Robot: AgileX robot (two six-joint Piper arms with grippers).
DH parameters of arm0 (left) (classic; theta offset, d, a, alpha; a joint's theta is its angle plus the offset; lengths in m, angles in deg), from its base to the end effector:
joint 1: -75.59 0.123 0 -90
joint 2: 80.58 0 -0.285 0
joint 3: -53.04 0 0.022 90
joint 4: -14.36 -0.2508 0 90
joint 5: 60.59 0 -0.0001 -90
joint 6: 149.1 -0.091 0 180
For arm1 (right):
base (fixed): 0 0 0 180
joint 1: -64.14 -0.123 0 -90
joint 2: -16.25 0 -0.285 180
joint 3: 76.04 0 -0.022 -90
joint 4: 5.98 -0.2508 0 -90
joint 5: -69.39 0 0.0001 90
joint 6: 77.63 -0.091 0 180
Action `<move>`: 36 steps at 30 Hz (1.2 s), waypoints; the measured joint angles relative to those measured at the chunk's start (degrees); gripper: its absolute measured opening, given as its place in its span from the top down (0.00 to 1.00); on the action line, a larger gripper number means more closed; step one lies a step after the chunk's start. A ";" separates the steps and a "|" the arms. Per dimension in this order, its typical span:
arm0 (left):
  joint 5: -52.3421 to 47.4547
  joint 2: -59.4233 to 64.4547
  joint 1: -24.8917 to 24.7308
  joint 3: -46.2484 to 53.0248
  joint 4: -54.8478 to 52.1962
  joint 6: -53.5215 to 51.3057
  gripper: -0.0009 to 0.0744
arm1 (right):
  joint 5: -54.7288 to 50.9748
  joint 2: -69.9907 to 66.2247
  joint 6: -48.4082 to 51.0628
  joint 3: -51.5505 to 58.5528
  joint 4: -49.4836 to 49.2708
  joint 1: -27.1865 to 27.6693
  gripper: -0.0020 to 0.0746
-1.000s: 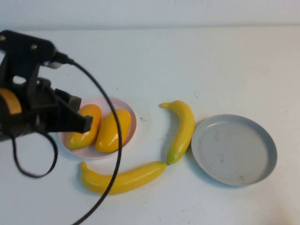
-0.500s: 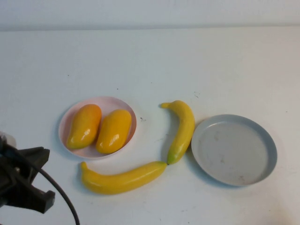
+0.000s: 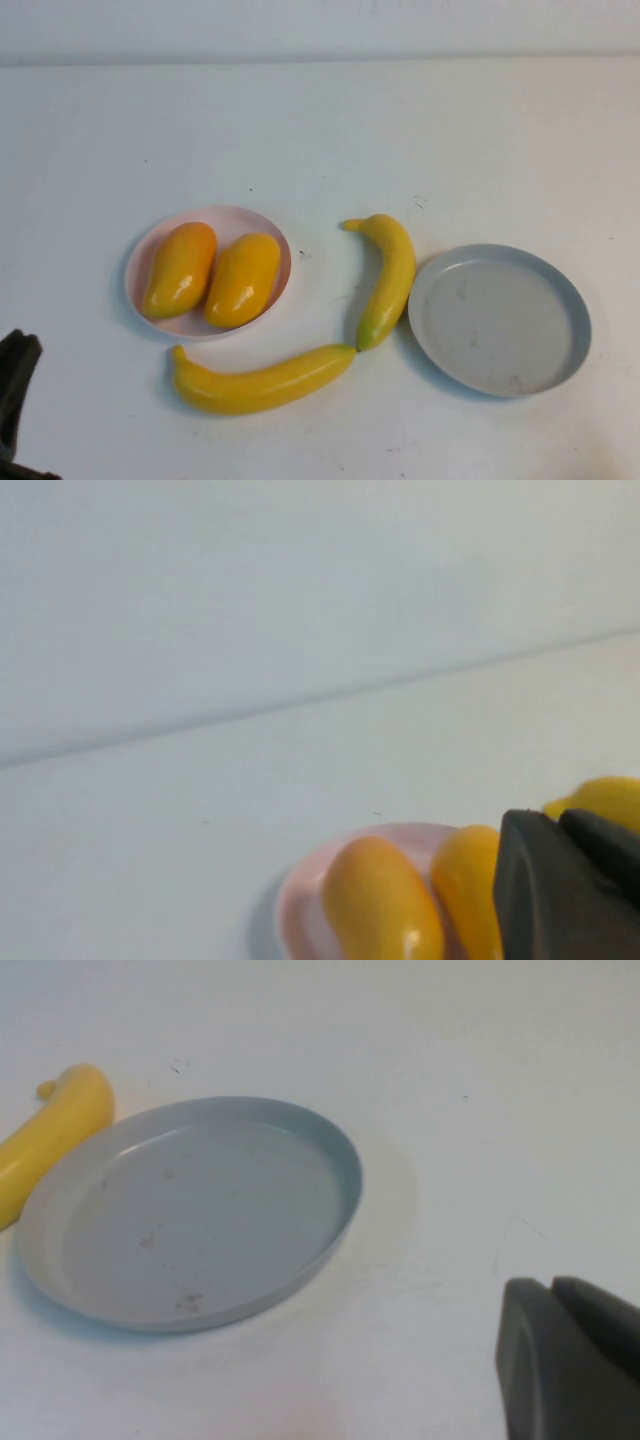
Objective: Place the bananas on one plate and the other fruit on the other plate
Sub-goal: Put another type of fruit in the right plate
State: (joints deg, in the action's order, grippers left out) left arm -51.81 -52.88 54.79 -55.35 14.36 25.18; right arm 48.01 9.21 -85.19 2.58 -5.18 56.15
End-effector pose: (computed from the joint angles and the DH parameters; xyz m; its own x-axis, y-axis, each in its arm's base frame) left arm 0.0839 -0.0319 0.2357 0.0268 0.0964 -0.9950 0.3542 0.9298 0.0997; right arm 0.0521 0.0068 0.1721 -0.3040 0.0772 -0.9495 -0.0988 0.9888 0.1120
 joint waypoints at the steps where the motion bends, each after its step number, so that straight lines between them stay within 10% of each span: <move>1: 0.40 -2.15 1.86 1.26 0.34 -0.11 0.99 | 0.00 0.00 0.00 0.00 0.00 0.00 0.99; 11: -3.40 -19.52 16.93 7.00 1.78 -0.04 0.99 | 0.00 0.00 0.00 0.00 0.00 0.00 0.99; 25: -29.18 -20.44 16.46 7.09 1.66 2.16 0.99 | -0.05 0.00 0.00 0.00 -0.11 0.00 0.99; 36: -30.26 -20.53 16.46 7.09 1.47 2.16 0.99 | -0.05 0.00 0.00 0.00 -0.11 0.00 0.99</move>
State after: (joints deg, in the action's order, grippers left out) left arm -82.07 -73.41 71.25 -48.27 15.83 27.34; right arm 47.96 9.21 -85.19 2.58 -5.29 56.15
